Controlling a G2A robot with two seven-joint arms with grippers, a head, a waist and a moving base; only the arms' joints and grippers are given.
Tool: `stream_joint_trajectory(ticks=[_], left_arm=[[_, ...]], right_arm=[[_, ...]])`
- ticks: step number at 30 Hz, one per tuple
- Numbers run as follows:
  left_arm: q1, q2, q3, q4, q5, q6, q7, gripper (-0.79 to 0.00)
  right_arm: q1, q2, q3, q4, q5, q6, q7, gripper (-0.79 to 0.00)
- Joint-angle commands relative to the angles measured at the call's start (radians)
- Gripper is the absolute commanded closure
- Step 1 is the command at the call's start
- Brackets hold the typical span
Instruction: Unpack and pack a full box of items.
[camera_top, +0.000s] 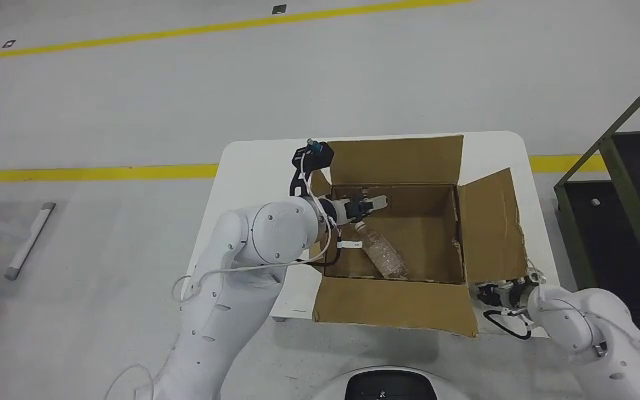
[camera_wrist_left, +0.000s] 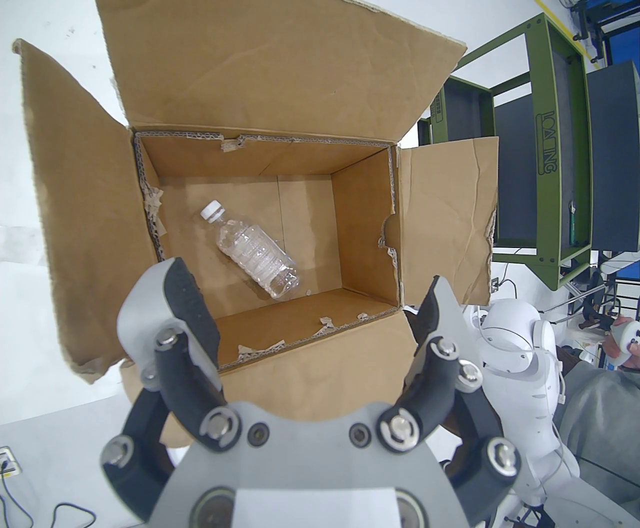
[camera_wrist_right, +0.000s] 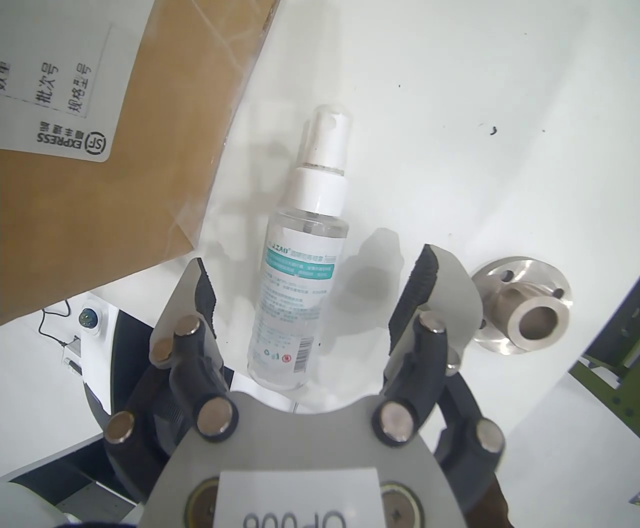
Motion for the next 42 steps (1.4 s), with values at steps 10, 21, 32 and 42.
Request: stream_joint_trajectory(ticks=[10, 21, 32, 42], left_arm=[[0.000, 0.000, 0.000, 0.000, 0.000, 0.000, 0.000, -0.785], [0.000, 0.000, 0.000, 0.000, 0.000, 0.000, 0.000, -0.785], [0.020, 0.001, -0.006, -0.006, -0.007, -0.022, 0.037, -0.785], [0.025, 0.015, -0.038, -0.094, 0.086, -0.014, 0.029, -0.785]], right_arm=[[0.025, 0.001, -0.042, 0.018, -0.035, 0.020, 0.000, -0.299], [0.035, 0.004, -0.043, 0.031, -0.048, 0.037, 0.006, 0.000], [0.002, 0.013, 0.215, -0.093, 0.184, 0.139, -0.107, 0.000], [0.008, 0.035, 0.514, -0.238, 0.385, 0.058, -0.122, 0.000]])
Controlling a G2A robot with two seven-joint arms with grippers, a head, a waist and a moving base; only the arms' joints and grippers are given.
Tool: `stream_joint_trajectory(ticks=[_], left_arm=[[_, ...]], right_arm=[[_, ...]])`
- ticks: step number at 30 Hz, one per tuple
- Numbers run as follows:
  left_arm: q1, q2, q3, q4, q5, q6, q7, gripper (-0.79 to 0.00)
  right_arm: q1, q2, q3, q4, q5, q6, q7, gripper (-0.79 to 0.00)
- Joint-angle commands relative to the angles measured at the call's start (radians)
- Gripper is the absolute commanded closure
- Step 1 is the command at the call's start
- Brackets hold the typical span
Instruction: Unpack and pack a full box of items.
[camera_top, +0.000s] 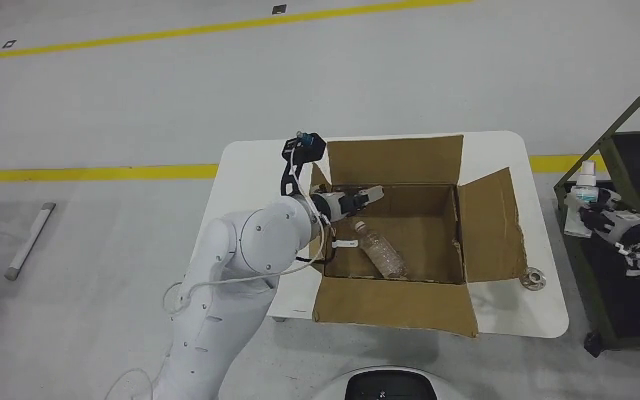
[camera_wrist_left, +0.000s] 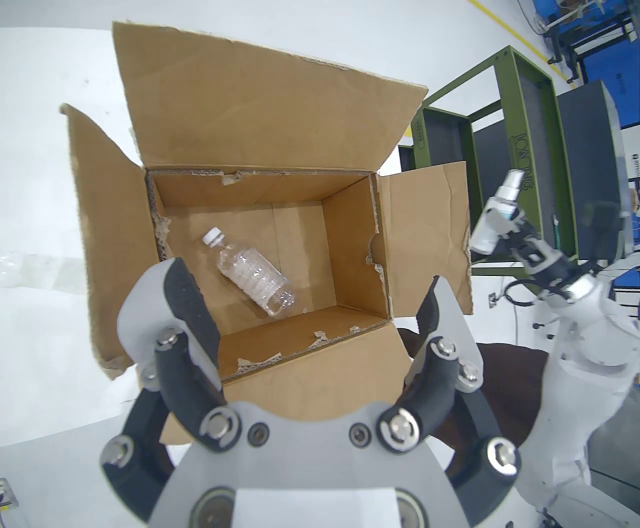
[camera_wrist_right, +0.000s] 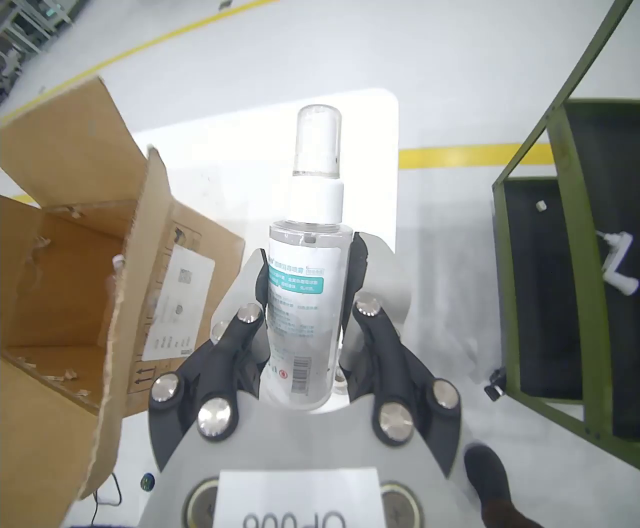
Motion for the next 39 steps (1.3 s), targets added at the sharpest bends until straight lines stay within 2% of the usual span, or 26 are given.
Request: stream_joint_trajectory(ticks=[1, 5, 9, 14, 17, 33, 39], left_arm=[[0.004, 0.004, -0.008, -0.016, 0.036, 0.009, -0.007, -0.785], [0.022, 0.015, -0.041, -0.054, 0.122, 0.034, -0.018, -0.785], [0.061, 0.031, -0.092, -0.094, 0.248, 0.032, -0.020, -0.785], [0.144, 0.041, -0.169, -0.144, 0.321, 0.051, -0.001, -0.785], [0.155, 0.042, -0.176, -0.150, 0.323, 0.050, -0.001, -0.785], [0.155, 0.042, -0.176, -0.150, 0.323, 0.050, -0.001, -0.785], [0.155, 0.042, -0.176, -0.150, 0.323, 0.050, -0.001, -0.785]], right_arm=[[0.011, 0.003, 0.022, -0.031, 0.055, -0.009, 0.016, 0.000], [0.045, 0.008, -0.006, -0.112, 0.151, -0.028, 0.065, 0.000], [0.079, 0.015, -0.106, -0.185, 0.184, -0.073, 0.106, 0.000], [0.097, 0.017, -0.264, -0.212, 0.141, -0.068, 0.116, 0.000], [0.091, 0.017, -0.352, -0.194, 0.073, -0.067, 0.118, 0.000], [0.088, 0.017, -0.355, -0.193, 0.073, -0.070, 0.109, 0.000], [0.113, 0.020, -0.464, -0.149, 0.000, -0.089, 0.132, 0.000]])
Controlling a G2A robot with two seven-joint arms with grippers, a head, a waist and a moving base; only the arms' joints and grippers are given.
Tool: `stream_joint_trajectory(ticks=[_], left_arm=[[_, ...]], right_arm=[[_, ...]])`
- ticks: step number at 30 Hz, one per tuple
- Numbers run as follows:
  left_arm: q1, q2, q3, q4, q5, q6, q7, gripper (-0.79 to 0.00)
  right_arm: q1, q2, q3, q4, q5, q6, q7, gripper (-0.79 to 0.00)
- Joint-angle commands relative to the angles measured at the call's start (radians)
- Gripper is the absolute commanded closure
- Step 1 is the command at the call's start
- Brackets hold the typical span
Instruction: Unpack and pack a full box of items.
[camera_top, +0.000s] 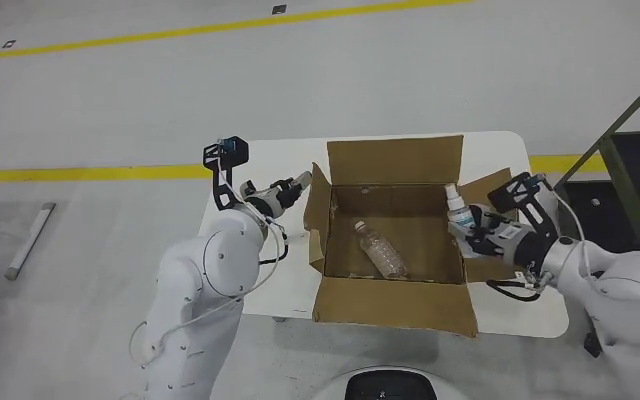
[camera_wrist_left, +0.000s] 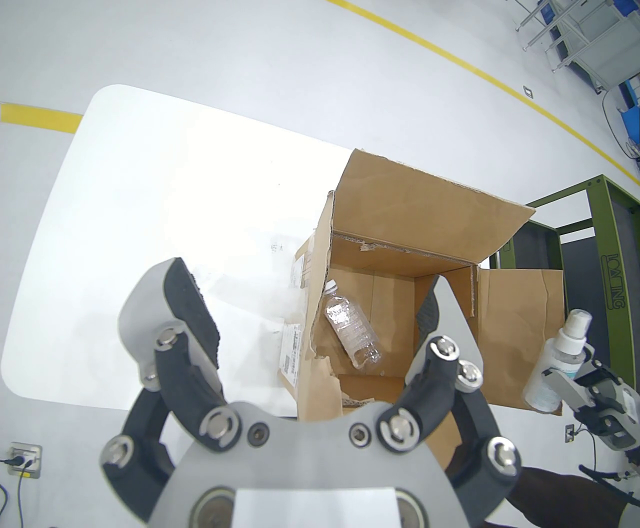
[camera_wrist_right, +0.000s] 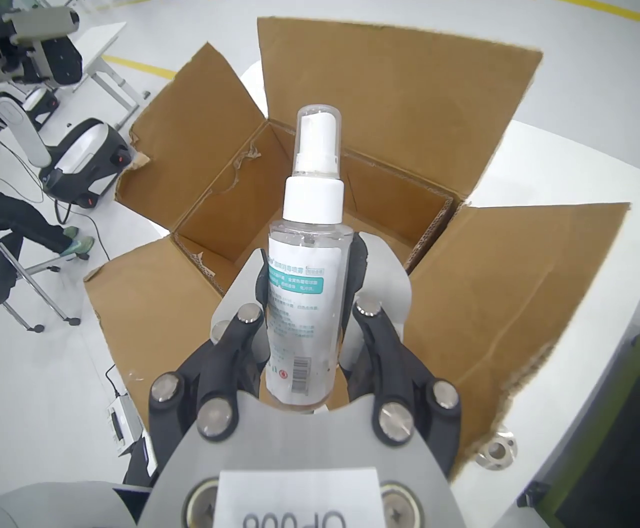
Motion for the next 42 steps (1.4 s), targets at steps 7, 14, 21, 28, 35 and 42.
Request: stream_joint_trajectory(ticks=[7, 14, 21, 28, 35, 42], left_arm=[[0.000, 0.000, 0.000, 0.000, 0.000, 0.000, 0.000, -0.785], [0.000, 0.000, 0.000, 0.000, 0.000, 0.000, 0.000, -0.785], [0.000, 0.000, 0.000, 0.000, 0.000, 0.000, 0.000, -0.785], [0.000, 0.000, 0.000, 0.000, 0.000, 0.000, 0.000, -0.785], [0.000, 0.000, 0.000, 0.000, 0.000, 0.000, 0.000, -0.785], [0.000, 0.000, 0.000, 0.000, 0.000, 0.000, 0.000, -0.785]], right_arm=[[0.200, -0.021, -0.286, 0.214, -0.156, 0.060, -0.025, 0.000], [0.370, -0.062, -0.488, 0.446, -0.189, 0.133, -0.091, 0.000], [0.405, -0.071, -0.524, 0.494, -0.197, 0.146, -0.100, 0.000], [0.396, -0.072, -0.521, 0.491, -0.187, 0.145, -0.118, 0.000], [0.380, -0.080, -0.534, 0.580, -0.188, 0.165, -0.184, 0.000], [0.451, -0.118, -0.635, 0.759, -0.173, 0.191, -0.259, 0.000]])
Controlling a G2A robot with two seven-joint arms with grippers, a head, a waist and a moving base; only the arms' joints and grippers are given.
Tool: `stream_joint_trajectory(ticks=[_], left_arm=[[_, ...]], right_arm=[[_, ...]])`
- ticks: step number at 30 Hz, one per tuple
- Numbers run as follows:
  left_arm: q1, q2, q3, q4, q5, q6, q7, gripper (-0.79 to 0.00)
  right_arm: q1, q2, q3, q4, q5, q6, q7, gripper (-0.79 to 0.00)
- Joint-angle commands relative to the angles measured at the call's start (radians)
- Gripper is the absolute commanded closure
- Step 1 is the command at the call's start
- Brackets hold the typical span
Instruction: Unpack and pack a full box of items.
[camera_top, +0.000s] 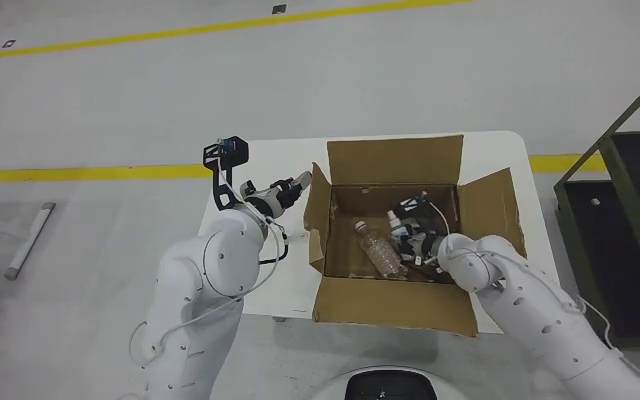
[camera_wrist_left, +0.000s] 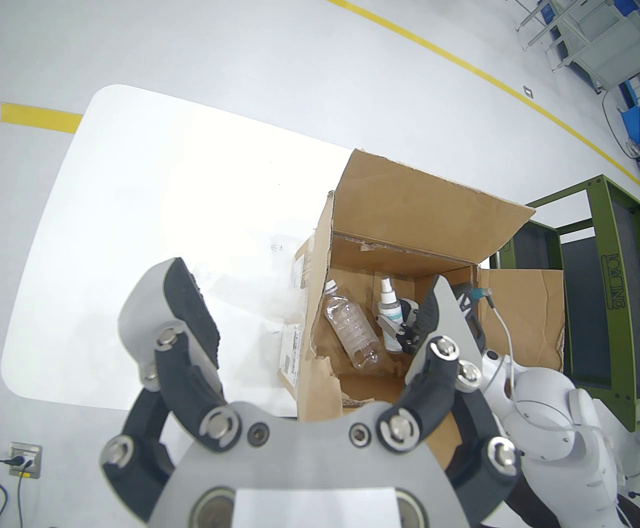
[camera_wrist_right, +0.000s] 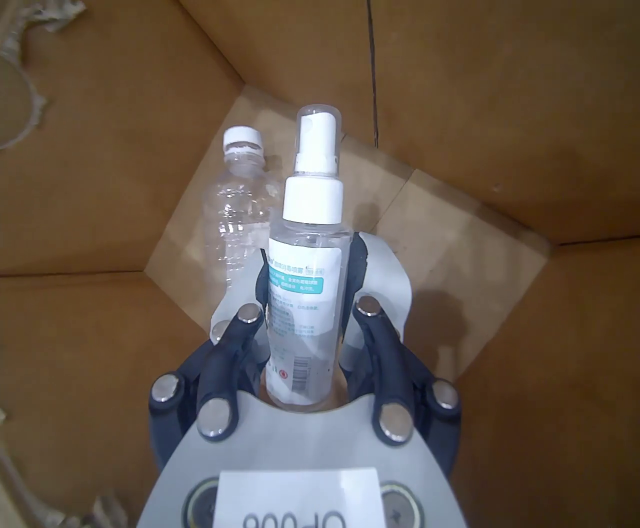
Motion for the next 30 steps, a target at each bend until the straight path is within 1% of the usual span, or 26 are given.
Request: stream_joint_trajectory(ticks=[1, 5, 8, 15, 16, 19, 20, 21, 23, 26, 28, 30], left_arm=[[0.000, 0.000, 0.000, 0.000, 0.000, 0.000, 0.000, -0.785], [0.000, 0.000, 0.000, 0.000, 0.000, 0.000, 0.000, -0.785], [0.000, 0.000, 0.000, 0.000, 0.000, 0.000, 0.000, -0.785], [0.000, 0.000, 0.000, 0.000, 0.000, 0.000, 0.000, -0.785], [0.000, 0.000, 0.000, 0.000, 0.000, 0.000, 0.000, -0.785], [0.000, 0.000, 0.000, 0.000, 0.000, 0.000, 0.000, -0.785], [0.000, 0.000, 0.000, 0.000, 0.000, 0.000, 0.000, -0.785], [0.000, 0.000, 0.000, 0.000, 0.000, 0.000, 0.000, -0.785], [0.000, 0.000, 0.000, 0.000, 0.000, 0.000, 0.000, -0.785], [0.000, 0.000, 0.000, 0.000, 0.000, 0.000, 0.000, -0.785], [0.000, 0.000, 0.000, 0.000, 0.000, 0.000, 0.000, -0.785], [0.000, 0.000, 0.000, 0.000, 0.000, 0.000, 0.000, -0.785]], right_arm=[[0.026, -0.012, -0.032, 0.052, -0.001, 0.004, -0.013, 0.000], [0.080, -0.042, -0.094, 0.151, 0.022, 0.007, -0.043, 0.000], [0.113, -0.064, -0.126, 0.213, 0.068, -0.006, -0.059, 0.000], [0.174, -0.104, -0.177, 0.307, 0.120, -0.059, -0.087, 0.000], [0.180, -0.108, -0.181, 0.315, 0.125, -0.070, -0.095, -0.040], [0.196, -0.117, -0.190, 0.337, 0.128, -0.090, -0.103, -0.329], [0.199, -0.119, -0.190, 0.341, 0.131, -0.094, -0.105, -0.385], [0.201, -0.121, -0.189, 0.343, 0.136, -0.100, -0.105, -0.570], [0.204, -0.122, -0.187, 0.345, 0.136, -0.112, -0.099, -0.570], [0.203, -0.120, -0.172, 0.335, 0.134, -0.126, -0.097, -0.665], [0.197, -0.116, -0.161, 0.322, 0.130, -0.132, -0.087, -0.662], [0.189, -0.111, -0.147, 0.300, 0.121, -0.140, -0.080, -0.628]])
